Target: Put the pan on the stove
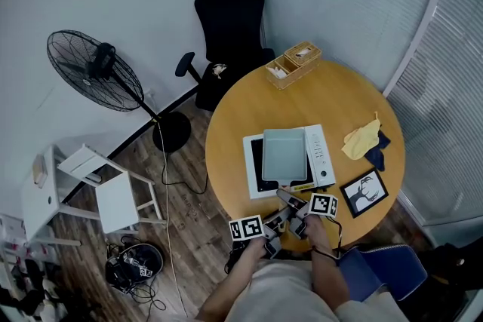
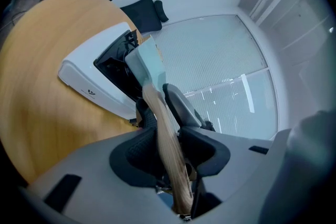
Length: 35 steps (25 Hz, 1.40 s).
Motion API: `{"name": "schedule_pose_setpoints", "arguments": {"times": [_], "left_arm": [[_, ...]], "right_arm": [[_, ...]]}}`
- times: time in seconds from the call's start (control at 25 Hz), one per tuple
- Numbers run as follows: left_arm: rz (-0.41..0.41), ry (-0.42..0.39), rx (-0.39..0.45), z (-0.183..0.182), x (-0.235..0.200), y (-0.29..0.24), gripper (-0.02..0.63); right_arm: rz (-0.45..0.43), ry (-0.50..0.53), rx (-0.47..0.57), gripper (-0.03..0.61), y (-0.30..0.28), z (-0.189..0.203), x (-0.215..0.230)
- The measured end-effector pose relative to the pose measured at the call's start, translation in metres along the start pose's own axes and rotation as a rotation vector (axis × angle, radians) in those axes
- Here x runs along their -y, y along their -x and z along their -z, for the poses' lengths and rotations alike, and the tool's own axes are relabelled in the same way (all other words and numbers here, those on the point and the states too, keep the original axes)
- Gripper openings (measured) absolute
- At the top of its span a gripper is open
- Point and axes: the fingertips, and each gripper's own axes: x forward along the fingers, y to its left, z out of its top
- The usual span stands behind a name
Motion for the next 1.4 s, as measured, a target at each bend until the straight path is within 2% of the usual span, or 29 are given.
{"name": "schedule_pose_setpoints", "arguments": {"times": [0.16,0.36,0.44,0.56,0.64,0.8,0.88,0.96,1.08,1.24,1.4], "left_arm": [[-0.021,-0.023,0.040,-0.010,-0.003,0.007,0.173],[0.014,-0.006,0.103,-0.030,-0.001,0.023,0.175],[0.013,-0.025,0.132,-0.039,0.000,0.031,0.175],[-0.020,-0.095,0.172,-0.052,0.004,0.041,0.175],[-0.059,-0.165,0.195,-0.060,0.008,0.048,0.175],[-0.173,-0.353,0.241,-0.079,0.017,0.060,0.175],[-0.235,-0.458,0.252,-0.087,0.022,0.065,0.175],[-0.289,-0.552,0.253,-0.092,0.027,0.068,0.175],[-0.324,-0.629,0.247,-0.094,0.034,0.069,0.175],[-0.335,-0.639,0.263,-0.097,0.036,0.073,0.164],[-0.349,-0.641,0.274,-0.099,0.035,0.076,0.105]], "right_arm": [[0.018,-0.016,0.070,0.216,0.012,-0.016,0.002],[0.031,0.010,0.138,0.218,0.035,-0.035,-0.002],[0.045,0.042,0.162,0.218,0.045,-0.043,-0.003],[0.103,0.139,0.176,0.218,0.057,-0.053,-0.009],[0.179,0.250,0.168,0.218,0.062,-0.056,-0.012],[0.355,0.531,0.139,0.218,0.069,-0.064,-0.024],[0.414,0.653,0.135,0.218,0.072,-0.069,-0.032],[0.448,0.729,0.149,0.218,0.074,-0.074,-0.039],[0.465,0.780,0.180,0.207,0.076,-0.079,-0.048],[0.466,0.798,0.215,0.175,0.076,-0.084,-0.057],[0.479,0.807,0.236,0.126,0.078,-0.087,-0.058]]}}
